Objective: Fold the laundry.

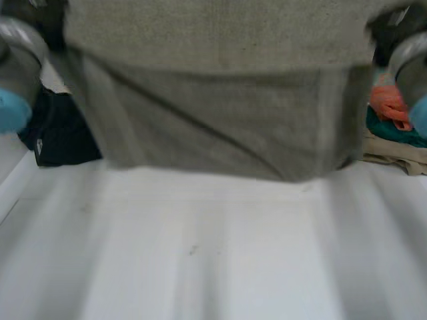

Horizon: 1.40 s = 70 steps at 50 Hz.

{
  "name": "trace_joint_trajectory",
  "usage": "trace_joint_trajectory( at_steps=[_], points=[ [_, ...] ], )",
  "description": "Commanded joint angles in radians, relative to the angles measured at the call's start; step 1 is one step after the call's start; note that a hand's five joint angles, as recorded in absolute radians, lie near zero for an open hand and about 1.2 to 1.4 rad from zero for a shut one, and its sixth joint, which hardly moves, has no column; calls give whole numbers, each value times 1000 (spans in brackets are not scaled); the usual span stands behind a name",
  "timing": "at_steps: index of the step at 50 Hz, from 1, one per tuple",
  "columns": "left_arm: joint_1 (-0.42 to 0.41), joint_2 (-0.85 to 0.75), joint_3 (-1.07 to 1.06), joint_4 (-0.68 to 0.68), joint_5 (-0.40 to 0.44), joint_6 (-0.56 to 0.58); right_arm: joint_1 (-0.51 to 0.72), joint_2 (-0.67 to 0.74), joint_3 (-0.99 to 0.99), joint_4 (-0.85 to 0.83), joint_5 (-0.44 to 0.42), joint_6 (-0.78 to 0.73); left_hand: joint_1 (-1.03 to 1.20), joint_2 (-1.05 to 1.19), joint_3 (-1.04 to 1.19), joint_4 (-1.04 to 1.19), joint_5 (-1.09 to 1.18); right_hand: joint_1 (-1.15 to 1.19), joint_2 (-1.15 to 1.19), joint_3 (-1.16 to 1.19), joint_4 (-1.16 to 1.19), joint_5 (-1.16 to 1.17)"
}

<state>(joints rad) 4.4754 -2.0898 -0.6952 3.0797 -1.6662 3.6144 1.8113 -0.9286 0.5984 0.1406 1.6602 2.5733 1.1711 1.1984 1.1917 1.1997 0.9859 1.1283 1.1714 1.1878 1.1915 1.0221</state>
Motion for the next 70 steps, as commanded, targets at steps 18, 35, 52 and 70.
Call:
trace_joint_trajectory(
  at_steps=[18, 35, 52, 70],
  points=[
    [28, 122, -573, 375, 161, -115, 11, -10, 368, -138, -233, 163, 225, 198, 205, 197, 236, -156, -199, -216, -219, -225],
    [1, 644, -931, 399, 344, -56, 115, 203, 75, -1, -335, 297, 225, 198, 205, 197, 236, -886, -929, -946, -949, -955],
    [70, 1137, -1046, 318, 537, -239, 327, 554, -251, -78, -359, 268, 225, 198, 205, 197, 236, -854, -897, -914, -917, -923],
    [298, 1125, -1067, 336, 606, -404, 378, 544, -134, 66, -462, 246, 225, 198, 205, 197, 236, -124, -167, -184, -187, -193]
  ],
)
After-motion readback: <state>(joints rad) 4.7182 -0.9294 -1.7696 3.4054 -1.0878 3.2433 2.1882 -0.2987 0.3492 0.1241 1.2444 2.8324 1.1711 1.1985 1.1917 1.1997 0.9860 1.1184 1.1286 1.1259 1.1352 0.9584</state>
